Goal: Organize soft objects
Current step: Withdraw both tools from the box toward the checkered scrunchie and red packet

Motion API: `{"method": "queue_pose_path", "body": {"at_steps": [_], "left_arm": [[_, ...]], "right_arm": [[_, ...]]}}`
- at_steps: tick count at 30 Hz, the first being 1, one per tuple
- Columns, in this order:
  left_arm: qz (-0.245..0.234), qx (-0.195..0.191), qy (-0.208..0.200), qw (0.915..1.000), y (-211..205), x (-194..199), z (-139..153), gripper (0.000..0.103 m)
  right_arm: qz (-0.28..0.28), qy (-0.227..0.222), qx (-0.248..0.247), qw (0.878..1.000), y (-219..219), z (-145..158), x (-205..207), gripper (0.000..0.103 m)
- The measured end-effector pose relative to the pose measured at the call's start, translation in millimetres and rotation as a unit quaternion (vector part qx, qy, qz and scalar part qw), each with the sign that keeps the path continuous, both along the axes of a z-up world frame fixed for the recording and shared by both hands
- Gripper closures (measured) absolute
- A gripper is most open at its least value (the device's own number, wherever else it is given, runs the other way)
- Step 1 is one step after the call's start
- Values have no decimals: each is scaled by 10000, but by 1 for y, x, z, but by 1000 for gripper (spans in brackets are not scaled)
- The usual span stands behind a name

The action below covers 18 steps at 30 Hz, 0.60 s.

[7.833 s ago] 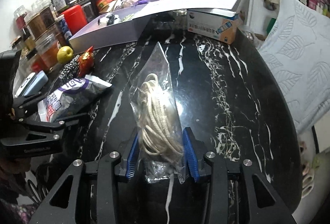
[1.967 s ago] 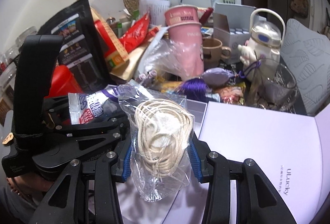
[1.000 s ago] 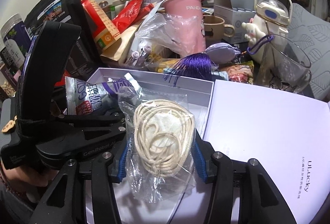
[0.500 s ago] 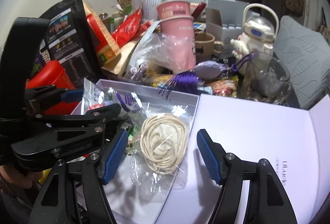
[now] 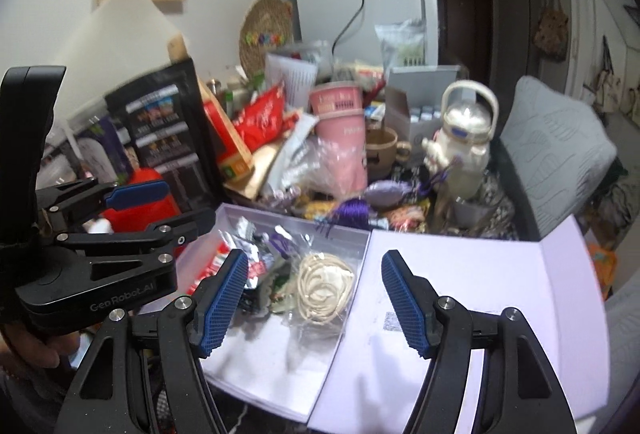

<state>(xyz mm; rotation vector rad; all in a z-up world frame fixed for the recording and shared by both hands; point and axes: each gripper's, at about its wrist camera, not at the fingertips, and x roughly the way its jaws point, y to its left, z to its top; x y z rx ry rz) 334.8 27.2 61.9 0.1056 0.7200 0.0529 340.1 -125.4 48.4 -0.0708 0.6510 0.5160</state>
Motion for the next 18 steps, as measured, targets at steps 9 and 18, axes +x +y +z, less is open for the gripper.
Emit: {"method": "queue_pose_path", "body": {"at_steps": [9, 18], "left_arm": [[-124, -190, -457, 9987, 1, -58, 41, 48], [-181, -347, -798, 9960, 1, -121, 56, 48]], "right_arm": [[-81, -550, 71, 9984, -9, 47, -60, 33], [-104, -913, 144, 9957, -15, 69, -120, 31]]}}
